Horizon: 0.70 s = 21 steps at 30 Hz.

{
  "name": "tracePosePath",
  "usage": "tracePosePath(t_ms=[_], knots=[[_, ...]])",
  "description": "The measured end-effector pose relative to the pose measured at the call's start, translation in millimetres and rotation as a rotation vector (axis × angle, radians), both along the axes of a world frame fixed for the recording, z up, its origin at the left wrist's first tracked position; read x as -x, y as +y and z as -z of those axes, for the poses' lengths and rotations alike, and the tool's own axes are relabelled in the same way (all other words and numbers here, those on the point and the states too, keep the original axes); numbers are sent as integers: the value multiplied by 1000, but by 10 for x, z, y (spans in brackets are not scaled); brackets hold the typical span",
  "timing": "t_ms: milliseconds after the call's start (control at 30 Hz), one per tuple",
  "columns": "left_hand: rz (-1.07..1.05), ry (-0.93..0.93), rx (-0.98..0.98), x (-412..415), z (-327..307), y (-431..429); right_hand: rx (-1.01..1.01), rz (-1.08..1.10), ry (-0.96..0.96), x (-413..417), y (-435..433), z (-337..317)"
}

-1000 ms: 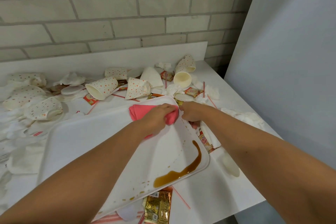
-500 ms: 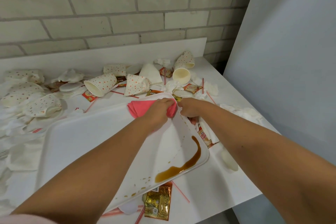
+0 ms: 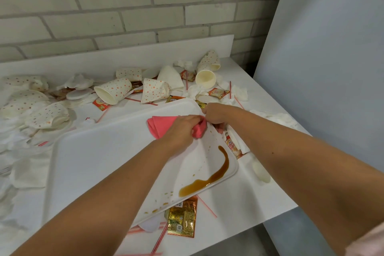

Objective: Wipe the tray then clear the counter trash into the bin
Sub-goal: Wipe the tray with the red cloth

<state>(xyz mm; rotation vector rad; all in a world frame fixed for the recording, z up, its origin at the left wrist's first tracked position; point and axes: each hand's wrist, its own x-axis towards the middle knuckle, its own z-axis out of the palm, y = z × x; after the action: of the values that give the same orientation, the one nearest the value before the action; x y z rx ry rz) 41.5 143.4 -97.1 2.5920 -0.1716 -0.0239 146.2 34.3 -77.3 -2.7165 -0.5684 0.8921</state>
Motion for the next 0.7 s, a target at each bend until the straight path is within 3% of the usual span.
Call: tracePosePath(t_ms=[267, 400, 567, 700], knots=[[88, 3, -68, 122, 65, -107, -75, 108, 0, 40, 32, 13], [200, 111, -73, 151, 21, 7, -38, 111, -18, 80, 36, -45], [62, 54, -84, -17, -4, -54, 33, 13, -82, 79, 45, -50], [92, 57, -101, 46, 43, -134, 24, 55, -110, 75, 82, -35]])
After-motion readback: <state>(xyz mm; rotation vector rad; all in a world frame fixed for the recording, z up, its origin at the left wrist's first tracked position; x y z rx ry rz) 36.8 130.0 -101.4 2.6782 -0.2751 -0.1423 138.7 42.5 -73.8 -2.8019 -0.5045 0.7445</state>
